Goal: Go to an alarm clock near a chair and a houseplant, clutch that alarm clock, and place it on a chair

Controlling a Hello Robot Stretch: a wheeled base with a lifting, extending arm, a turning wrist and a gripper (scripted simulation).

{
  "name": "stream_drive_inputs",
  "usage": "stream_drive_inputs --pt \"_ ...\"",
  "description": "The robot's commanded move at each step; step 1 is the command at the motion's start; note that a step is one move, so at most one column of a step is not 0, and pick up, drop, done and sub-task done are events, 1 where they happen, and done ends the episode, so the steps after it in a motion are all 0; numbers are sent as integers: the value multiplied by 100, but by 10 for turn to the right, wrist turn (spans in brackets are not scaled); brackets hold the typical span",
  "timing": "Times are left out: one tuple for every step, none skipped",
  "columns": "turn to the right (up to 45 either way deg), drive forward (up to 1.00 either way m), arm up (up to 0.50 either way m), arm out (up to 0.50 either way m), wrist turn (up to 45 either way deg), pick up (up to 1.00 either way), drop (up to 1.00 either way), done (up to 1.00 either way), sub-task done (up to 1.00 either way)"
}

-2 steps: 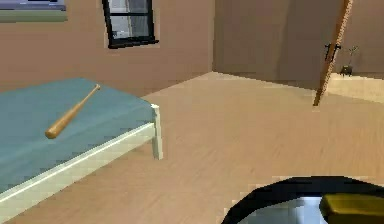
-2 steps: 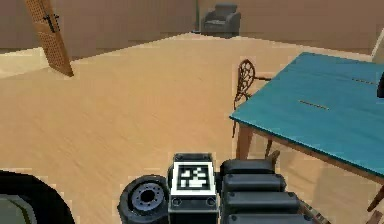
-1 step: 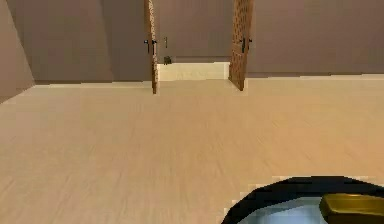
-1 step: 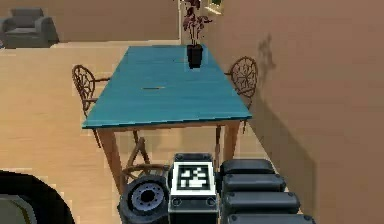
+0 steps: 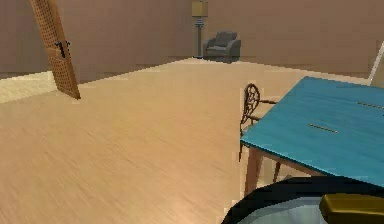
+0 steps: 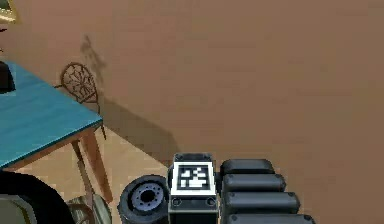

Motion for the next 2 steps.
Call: stream_drive_inputs --pt "270 0 0 0 0 0 0 0 0" --pt "0 25 0 0 0 0 0 0 0"
